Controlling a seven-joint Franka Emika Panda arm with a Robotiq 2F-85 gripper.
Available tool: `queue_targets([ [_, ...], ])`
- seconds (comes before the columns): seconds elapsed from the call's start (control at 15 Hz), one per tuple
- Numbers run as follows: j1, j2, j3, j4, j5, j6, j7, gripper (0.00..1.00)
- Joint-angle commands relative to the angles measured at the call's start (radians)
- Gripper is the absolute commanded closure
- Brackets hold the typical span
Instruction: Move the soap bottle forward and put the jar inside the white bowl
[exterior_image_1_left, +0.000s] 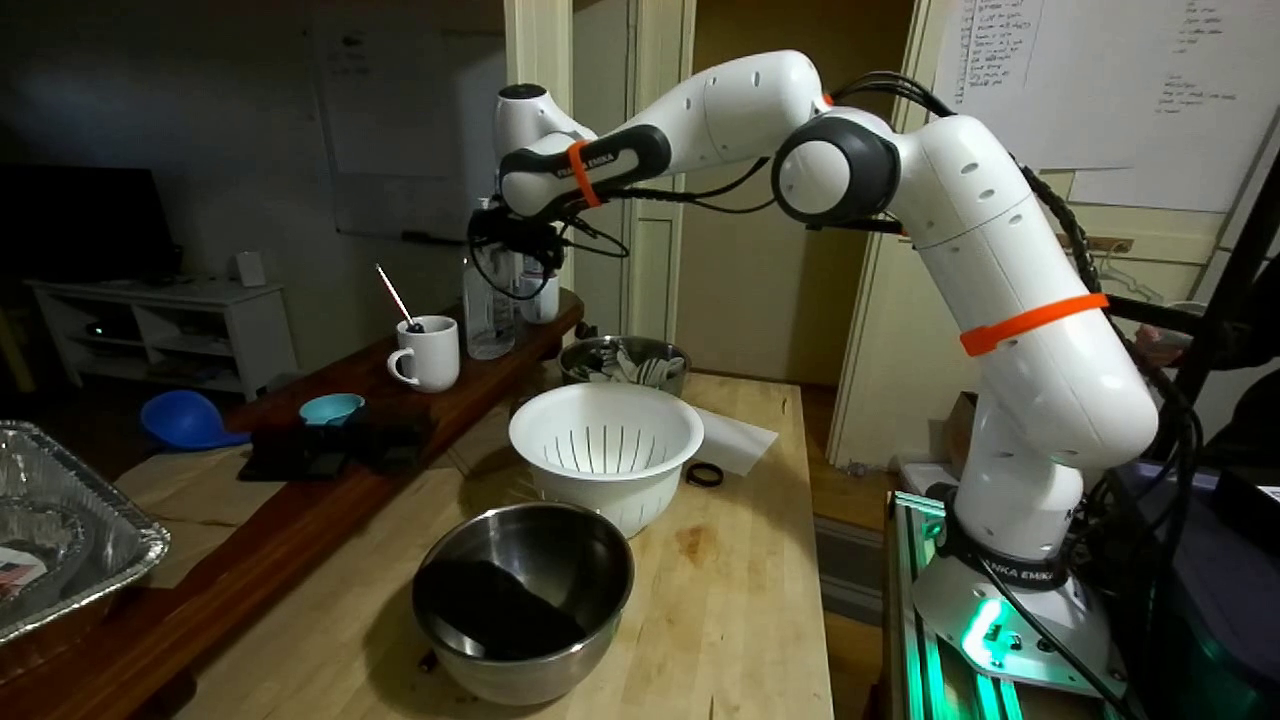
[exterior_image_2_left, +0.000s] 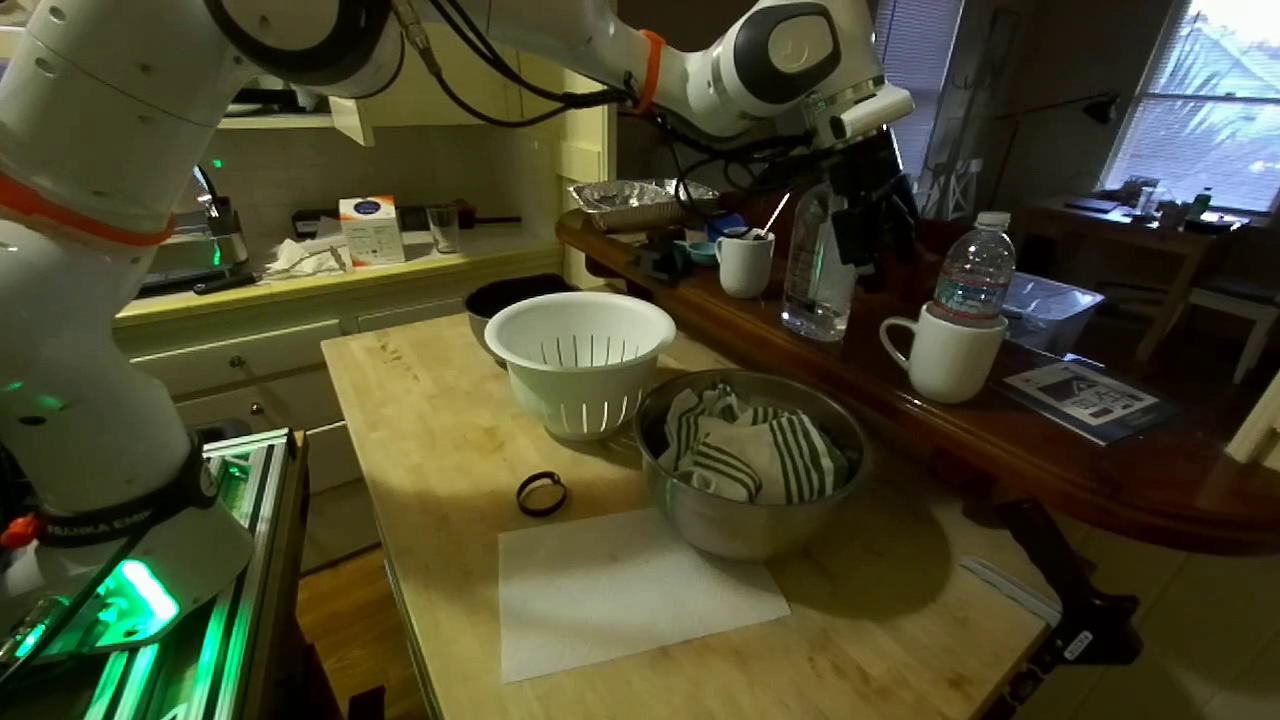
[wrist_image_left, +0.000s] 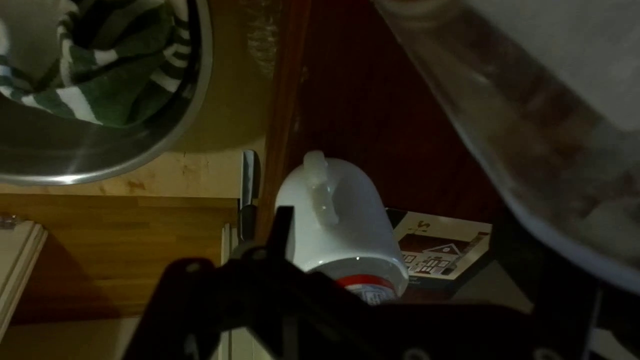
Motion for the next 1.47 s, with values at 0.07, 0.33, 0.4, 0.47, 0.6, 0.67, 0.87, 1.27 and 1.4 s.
queue_targets([
  [0.07,0.001,-0.037,-0.016,0.007,0.025,0.016,0.022,0.0],
  [0.33,0.001,-0.112,-0.009,-0.022,0.02,0.002,0.025,0.0],
  [0.4,0.003,-0.125,-0.014,-0.025,0.01,-0.007,0.023,0.0],
  [0.47,0.001,-0.133,-0.013,-0.03,0.007,0.001,0.013,0.0],
  [0.6,-0.009,-0.155,-0.003,-0.067,-0.002,0.051,-0.057,0.0],
  [0.67,-0.01,-0.168,-0.001,-0.098,-0.015,0.099,-0.097,0.0],
  [0.87,-0.006,-0.215,0.005,-0.21,-0.058,0.222,-0.241,0.0],
  [1.27,0.039,-0.306,-0.036,-0.396,-0.136,0.312,-0.29,0.0],
  [1.4,0.046,-0.331,-0.037,-0.437,-0.142,0.304,-0.27,0.0],
])
